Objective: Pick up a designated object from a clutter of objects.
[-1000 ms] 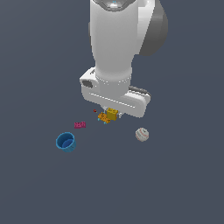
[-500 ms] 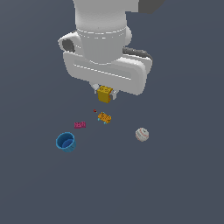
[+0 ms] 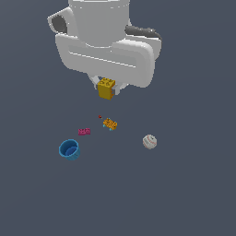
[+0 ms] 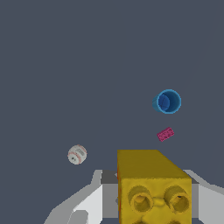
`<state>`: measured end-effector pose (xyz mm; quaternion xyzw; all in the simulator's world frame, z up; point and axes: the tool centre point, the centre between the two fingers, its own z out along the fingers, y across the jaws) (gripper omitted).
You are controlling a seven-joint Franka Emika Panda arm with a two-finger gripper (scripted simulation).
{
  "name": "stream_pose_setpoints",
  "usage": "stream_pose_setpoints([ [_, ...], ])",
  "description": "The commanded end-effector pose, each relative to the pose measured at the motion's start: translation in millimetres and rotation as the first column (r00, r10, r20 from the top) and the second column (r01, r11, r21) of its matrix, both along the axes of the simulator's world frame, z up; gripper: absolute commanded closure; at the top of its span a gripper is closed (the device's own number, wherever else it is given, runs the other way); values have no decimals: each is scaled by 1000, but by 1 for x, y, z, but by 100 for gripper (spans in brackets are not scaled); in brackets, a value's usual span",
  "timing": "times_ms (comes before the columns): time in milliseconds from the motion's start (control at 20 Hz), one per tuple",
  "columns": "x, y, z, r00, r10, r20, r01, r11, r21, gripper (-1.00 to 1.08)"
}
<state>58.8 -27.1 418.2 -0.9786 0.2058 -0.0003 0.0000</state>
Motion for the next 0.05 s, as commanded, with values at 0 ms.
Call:
stream_pose_setpoints([
  [0, 0, 0, 2, 1000, 0, -1, 0, 1000, 0, 108],
])
